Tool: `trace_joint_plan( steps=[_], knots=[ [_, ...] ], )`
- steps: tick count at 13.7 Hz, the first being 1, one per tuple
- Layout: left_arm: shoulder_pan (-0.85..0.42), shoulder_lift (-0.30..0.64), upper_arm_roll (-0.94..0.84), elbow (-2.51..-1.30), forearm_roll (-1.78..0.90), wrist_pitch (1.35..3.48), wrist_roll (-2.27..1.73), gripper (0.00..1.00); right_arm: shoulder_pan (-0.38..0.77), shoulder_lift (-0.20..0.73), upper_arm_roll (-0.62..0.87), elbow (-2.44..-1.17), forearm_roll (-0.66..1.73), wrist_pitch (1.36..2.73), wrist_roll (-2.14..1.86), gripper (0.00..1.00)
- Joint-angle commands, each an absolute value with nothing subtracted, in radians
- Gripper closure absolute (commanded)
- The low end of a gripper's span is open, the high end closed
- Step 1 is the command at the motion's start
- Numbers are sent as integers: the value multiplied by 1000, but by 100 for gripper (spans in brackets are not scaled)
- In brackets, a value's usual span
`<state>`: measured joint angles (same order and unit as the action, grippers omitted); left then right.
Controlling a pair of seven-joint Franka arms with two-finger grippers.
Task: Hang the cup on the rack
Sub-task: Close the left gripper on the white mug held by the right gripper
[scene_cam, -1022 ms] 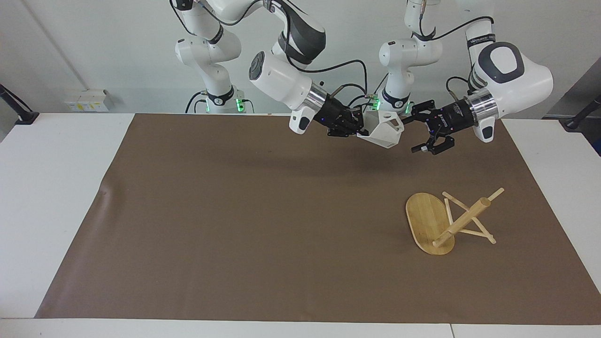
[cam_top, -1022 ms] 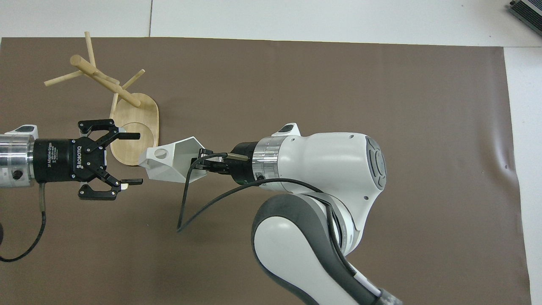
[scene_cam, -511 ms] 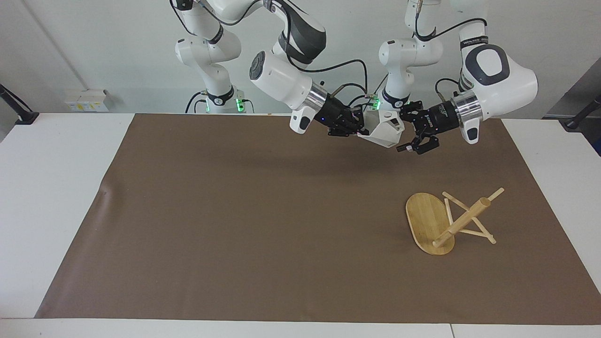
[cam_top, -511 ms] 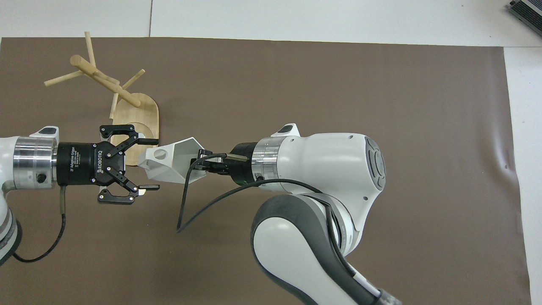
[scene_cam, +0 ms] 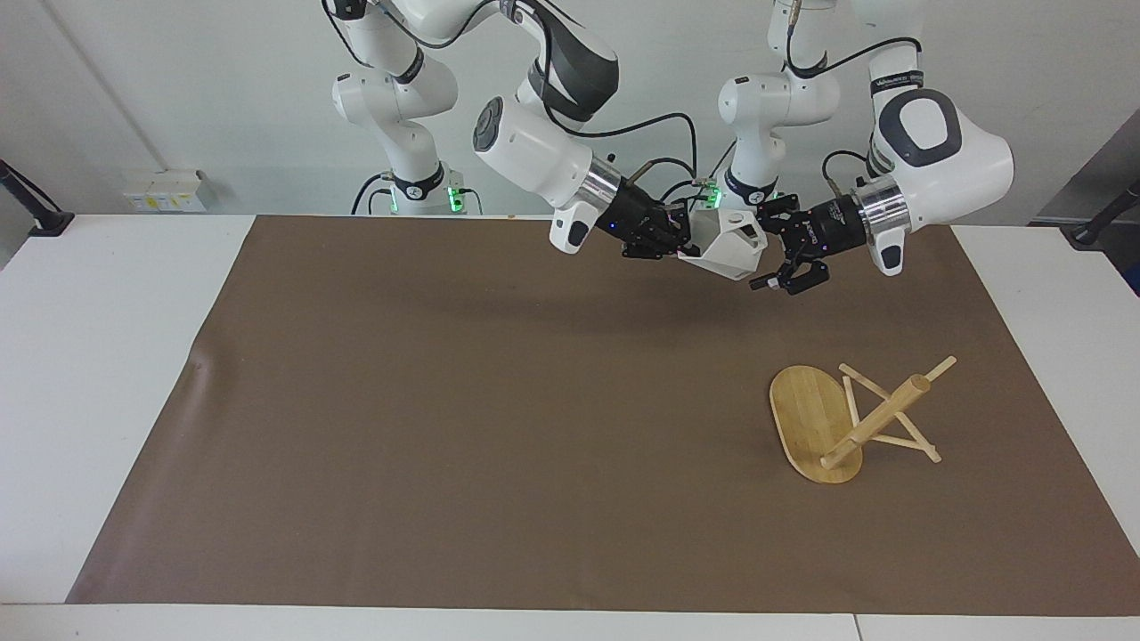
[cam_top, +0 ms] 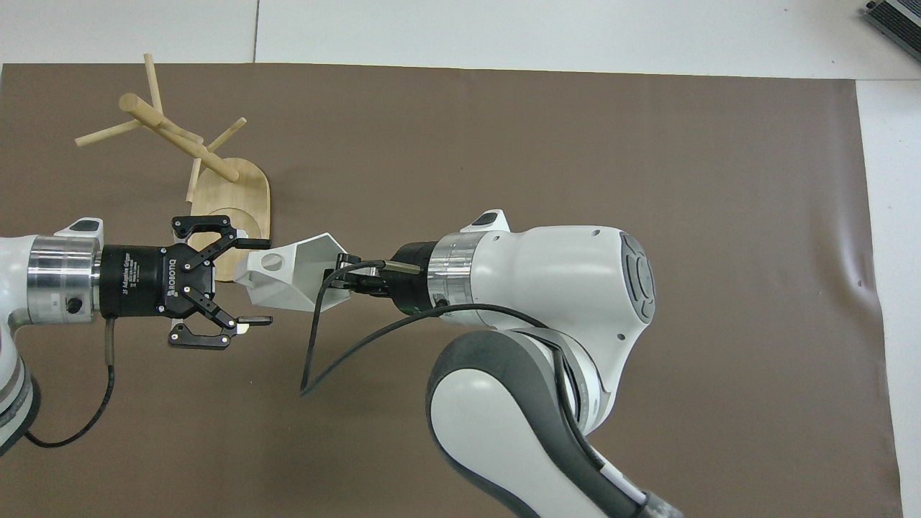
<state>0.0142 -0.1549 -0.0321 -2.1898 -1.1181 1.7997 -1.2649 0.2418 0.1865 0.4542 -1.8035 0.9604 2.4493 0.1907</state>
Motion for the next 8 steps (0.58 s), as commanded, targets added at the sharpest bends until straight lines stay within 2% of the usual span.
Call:
trace_joint_plan(
  steps=[1,2,3,4,8],
  knots=[
    [8,-172,-25,-2200,-1140,1786,-1249,20,233,184,466,-1799,983,2453,206,100],
    [3,-172,-23,-2200,-1140,1787,-1249,32,233,184,466,-1799,983,2453,206,100],
    [2,-173,-25,-2200,-1140,1787,-1249,35,233,184,466,-1799,983,2453,206,100],
    [2,-175,-25,-2200,-1140,1784,-1249,43,232,184,466,-1799,983,2453,206,100],
    [0,-178,-23,-2188,-1140,1781,-1250,97,232,184,466,-1799,983,2453,210,100]
  ],
)
